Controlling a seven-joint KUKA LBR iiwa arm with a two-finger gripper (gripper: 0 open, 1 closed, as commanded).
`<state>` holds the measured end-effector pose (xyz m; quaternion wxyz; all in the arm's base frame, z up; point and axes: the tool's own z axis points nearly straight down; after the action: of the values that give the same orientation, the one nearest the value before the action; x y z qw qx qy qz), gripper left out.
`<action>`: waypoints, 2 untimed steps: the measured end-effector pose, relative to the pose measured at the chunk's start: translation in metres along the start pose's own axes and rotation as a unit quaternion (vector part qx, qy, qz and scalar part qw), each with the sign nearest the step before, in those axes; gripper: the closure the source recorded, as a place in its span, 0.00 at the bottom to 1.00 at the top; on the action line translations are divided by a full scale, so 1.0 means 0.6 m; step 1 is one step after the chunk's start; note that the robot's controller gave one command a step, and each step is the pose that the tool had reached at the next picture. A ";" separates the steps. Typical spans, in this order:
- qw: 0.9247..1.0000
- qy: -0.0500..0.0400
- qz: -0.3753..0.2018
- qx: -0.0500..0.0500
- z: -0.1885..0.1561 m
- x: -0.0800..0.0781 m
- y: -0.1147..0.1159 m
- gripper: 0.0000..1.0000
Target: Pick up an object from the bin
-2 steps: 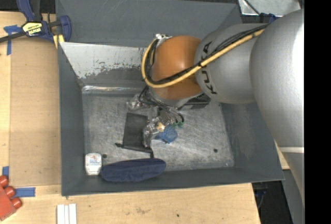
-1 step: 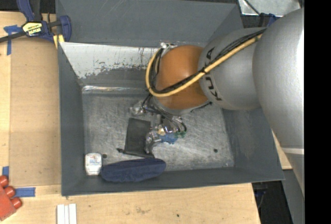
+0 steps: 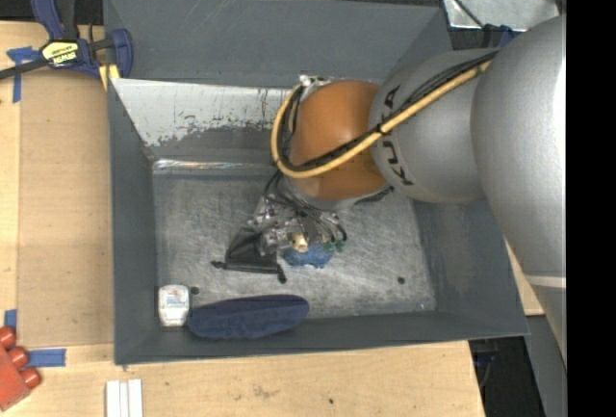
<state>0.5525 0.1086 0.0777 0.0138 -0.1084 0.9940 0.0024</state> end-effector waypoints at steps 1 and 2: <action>1.000 0.009 0.000 0.001 -0.100 -0.008 -0.001 1.00; 1.000 0.010 0.000 0.001 -0.141 -0.012 -0.001 1.00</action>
Offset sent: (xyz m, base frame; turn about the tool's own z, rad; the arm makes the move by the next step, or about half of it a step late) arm 0.0002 0.0000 0.0553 0.0000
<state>0.5574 0.1089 0.1624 0.0038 -0.1080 0.9941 0.0002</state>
